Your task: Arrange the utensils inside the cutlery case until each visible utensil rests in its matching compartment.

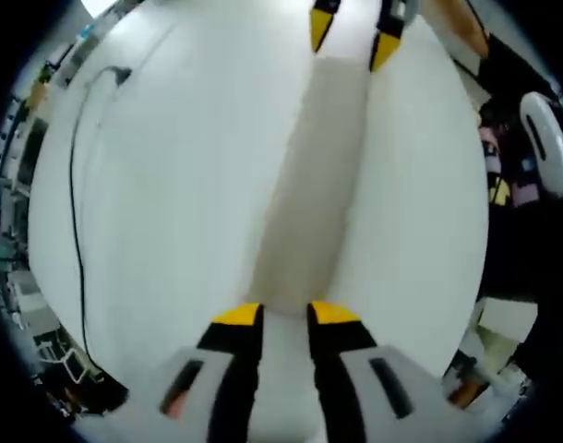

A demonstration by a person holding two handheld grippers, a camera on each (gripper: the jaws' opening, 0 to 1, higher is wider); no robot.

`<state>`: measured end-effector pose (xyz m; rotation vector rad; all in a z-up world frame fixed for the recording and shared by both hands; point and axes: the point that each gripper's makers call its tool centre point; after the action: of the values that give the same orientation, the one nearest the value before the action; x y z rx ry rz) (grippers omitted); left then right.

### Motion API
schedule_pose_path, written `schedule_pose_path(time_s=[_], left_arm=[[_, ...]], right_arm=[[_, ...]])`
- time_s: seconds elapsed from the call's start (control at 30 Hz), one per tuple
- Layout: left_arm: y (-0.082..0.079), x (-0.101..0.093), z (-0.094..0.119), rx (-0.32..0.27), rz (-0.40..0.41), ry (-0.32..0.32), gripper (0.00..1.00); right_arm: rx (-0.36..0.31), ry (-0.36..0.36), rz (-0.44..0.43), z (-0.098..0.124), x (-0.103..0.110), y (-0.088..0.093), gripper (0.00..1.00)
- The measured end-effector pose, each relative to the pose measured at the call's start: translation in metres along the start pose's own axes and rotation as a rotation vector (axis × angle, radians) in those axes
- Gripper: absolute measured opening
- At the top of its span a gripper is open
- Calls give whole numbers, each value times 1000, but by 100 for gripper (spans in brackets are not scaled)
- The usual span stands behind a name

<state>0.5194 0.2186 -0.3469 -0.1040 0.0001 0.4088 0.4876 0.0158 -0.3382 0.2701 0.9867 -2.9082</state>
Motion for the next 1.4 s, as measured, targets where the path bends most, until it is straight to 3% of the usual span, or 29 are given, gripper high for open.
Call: schedule_pose_path(time_s=[0.4, 0.63, 0.97, 1.07, 1.1, 1.17, 1.4], left_arm=[[-3, 0, -1, -4, -50, -10, 20], [-3, 2, -1, -5, -56, -14, 20], [-3, 1, -2, -22, -81, -45, 19], [-2, -3, -5, -25, -78, -19, 15], [-5, 1, -3, -43, -139, -21, 15], [-3, -2, -3, -46, -80, -11, 15], [-6, -2, -4, -48, -67, -9, 15]], right_arm=[[80, -49, 40, -9, 1, -12, 27], [176, -113, 67, -16, 7, -9, 25], [276, -126, 56, -19, 2, -7, 22], [288, -127, 54, -18, 0, -5, 22], [294, -122, 55, -16, 0, -4, 22], [292, -124, 47, -16, 0, -3, 22], [311, -131, 19, -17, -1, -3, 22]])
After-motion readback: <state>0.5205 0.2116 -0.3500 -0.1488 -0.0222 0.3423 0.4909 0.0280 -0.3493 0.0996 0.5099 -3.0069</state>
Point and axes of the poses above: the point that each gripper's makers call its tool centre point, and the gripper's own axes: z roughly backward along the fingers, x roughly to its left, y roughly out of its underside, and after that the axes turned 12 degrees about z, right-handed
